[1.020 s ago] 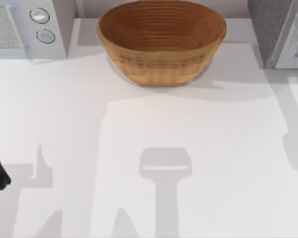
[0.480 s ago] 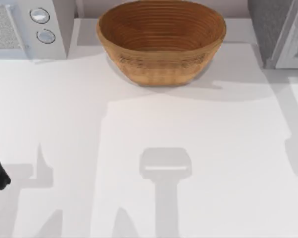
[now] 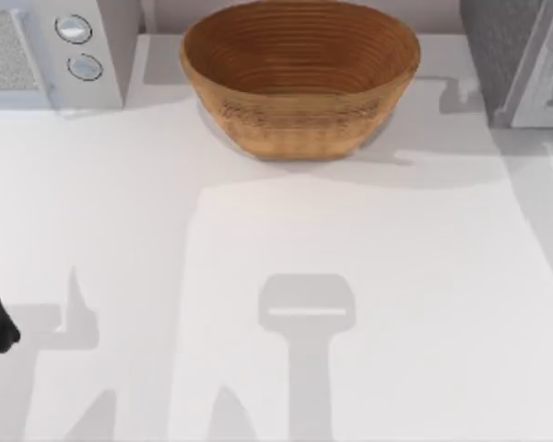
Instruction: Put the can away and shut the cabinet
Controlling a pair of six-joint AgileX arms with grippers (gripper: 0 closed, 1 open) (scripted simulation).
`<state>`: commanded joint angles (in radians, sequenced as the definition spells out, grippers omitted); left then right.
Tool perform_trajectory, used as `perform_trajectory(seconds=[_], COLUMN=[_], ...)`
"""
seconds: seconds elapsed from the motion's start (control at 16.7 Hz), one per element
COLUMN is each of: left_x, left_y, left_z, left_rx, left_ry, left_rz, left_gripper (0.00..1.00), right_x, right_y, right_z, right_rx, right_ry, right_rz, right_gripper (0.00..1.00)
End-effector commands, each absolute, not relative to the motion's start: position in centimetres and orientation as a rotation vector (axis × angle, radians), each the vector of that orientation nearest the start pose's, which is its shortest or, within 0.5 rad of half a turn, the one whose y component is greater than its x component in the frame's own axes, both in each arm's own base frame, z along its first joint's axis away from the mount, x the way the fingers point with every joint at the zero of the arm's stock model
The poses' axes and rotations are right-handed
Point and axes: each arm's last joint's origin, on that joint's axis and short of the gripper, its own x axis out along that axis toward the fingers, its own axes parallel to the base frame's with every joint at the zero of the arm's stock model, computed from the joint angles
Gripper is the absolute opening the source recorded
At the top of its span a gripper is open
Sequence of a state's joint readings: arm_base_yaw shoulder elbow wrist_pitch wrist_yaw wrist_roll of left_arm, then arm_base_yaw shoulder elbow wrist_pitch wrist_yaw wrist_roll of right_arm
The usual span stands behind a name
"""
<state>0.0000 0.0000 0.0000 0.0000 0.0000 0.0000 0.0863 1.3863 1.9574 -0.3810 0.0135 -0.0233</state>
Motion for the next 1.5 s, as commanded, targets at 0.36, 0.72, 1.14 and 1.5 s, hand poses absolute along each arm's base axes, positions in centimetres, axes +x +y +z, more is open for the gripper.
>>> perform_trajectory(seconds=[0.36, 0.72, 1.14, 1.5], left_x=[10.6, 10.6, 10.6, 10.6], left_y=[-0.1, -0.1, -0.1, -0.1], left_z=[16.0, 16.0, 16.0, 16.0], left_rx=[0.000, 0.000, 0.000, 0.000], left_ry=[0.000, 0.000, 0.000, 0.000], left_rz=[0.000, 0.000, 0.000, 0.000], left_gripper=[1.00, 1.00, 1.00, 1.00], right_x=[15.4, 11.0, 10.6, 10.6], right_y=[1.1, 0.2, -0.1, -0.1], right_z=[42.8, 26.1, 16.3, 16.0], right_rx=[-0.047, -0.029, -0.001, -0.001], right_ry=[-0.111, -0.036, -0.002, 0.005], right_rz=[0.080, 0.042, 0.002, 0.004], right_gripper=[1.00, 1.00, 1.00, 1.00])
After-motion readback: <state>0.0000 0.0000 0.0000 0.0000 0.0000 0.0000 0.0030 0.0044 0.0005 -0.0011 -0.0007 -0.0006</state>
